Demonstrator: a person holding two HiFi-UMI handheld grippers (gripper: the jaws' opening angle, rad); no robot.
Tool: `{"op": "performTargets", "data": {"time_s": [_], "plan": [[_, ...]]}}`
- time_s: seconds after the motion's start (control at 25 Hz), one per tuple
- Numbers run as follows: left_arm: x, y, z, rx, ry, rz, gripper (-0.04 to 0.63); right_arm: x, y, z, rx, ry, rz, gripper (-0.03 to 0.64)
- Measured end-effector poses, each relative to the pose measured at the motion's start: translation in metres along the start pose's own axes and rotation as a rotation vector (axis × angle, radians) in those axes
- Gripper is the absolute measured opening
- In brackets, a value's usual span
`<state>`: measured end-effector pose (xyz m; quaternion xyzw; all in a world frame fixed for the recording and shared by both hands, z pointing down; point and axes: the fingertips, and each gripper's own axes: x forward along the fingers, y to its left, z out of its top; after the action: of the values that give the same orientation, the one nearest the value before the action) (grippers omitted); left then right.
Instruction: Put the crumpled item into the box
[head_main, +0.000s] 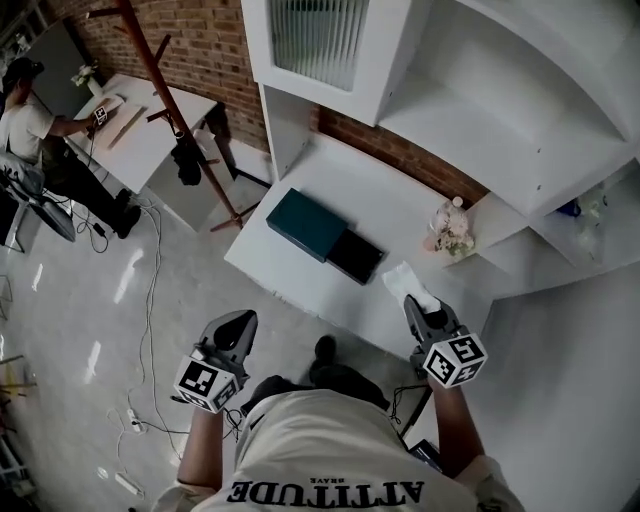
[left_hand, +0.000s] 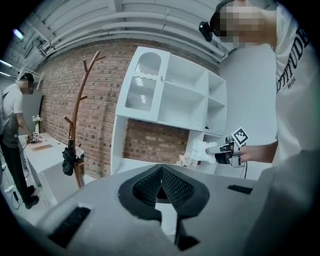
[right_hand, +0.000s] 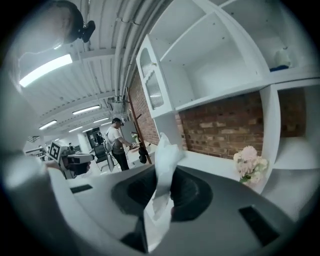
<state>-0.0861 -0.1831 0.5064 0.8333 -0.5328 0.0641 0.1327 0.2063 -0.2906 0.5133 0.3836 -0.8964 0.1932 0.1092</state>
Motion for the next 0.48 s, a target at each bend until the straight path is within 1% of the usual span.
{"op": "performTargets", "data": {"time_s": [0.16, 0.4, 0.48], "plan": [[0.021, 0.001, -0.007, -0.021, 0.018, 0.043, 0.026, 0.035, -0.018, -0.017, 0.029, 0.058, 0.043, 0.075], [0.039, -0.004, -0.018, -0.047, 0.071, 0.067, 0.026, 0.068, -0.035, -0.047, 0.109, 0.151, 0.081, 0.075], [0.045, 0.002, -0.02, -0.046, 0.083, 0.068, 0.026, 0.081, -0.04, -0.057, 0.134, 0.176, 0.085, 0.075]]}}
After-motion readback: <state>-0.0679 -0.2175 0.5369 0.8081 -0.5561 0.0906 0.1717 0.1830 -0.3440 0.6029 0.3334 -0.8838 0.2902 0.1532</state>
